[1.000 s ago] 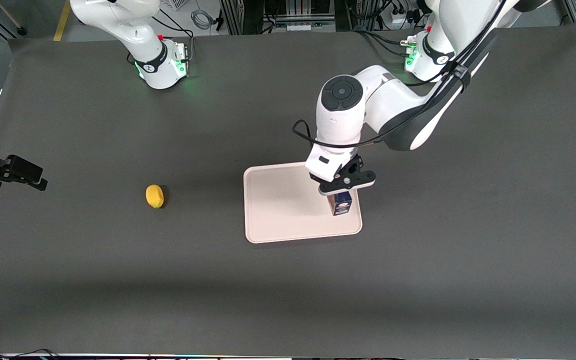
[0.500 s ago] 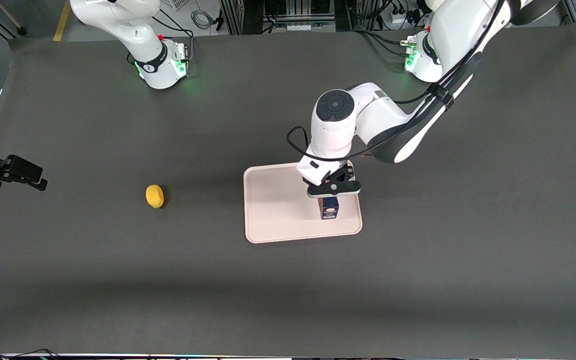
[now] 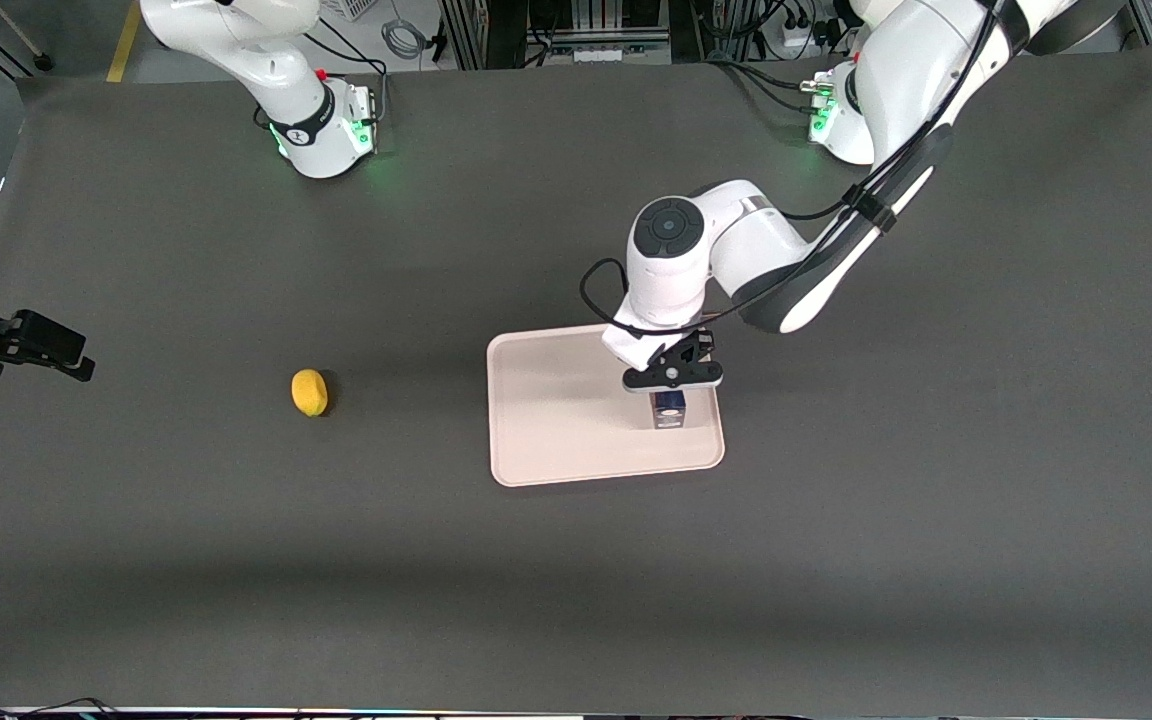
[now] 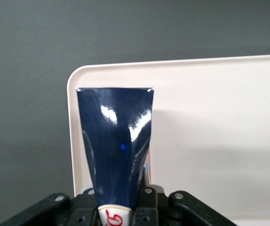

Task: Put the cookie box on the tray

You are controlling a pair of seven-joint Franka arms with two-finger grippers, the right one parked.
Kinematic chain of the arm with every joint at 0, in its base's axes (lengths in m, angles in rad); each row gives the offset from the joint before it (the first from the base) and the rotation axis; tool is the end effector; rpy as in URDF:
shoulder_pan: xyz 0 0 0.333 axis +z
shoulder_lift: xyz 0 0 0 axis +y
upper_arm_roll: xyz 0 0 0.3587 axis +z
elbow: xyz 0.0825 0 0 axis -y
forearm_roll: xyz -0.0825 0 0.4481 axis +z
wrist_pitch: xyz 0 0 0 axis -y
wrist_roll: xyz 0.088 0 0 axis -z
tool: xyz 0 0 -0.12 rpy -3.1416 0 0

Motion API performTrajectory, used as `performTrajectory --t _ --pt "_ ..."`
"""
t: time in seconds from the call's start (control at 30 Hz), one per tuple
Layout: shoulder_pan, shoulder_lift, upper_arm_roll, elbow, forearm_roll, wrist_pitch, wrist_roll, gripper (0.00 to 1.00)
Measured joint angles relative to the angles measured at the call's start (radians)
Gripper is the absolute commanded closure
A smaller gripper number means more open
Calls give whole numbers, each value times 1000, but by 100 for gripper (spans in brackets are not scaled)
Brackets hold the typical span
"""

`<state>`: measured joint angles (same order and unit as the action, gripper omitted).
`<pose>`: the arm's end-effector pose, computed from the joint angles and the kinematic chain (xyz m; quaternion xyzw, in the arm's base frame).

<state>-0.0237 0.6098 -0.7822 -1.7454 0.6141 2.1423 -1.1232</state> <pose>0.5640 -0.4621 0.2913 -0.9983 -0.0329 -0.0409 0.0240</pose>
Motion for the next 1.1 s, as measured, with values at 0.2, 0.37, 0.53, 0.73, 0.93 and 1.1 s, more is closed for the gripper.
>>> performTrajectory --t 0.2,0.37,0.53,0.73,0.93,1.1 --pt "4 19 11 -12 2 12 -3 88" --pt "4 31 26 -32 4 43 -11 88" --pt "4 37 39 -55 5 73 -16 88" --pt "4 40 41 -62 12 76 -17 86" --pt "4 49 41 -64 38 85 -36 60" --pt "4 51 42 -64 43 90 -39 18"
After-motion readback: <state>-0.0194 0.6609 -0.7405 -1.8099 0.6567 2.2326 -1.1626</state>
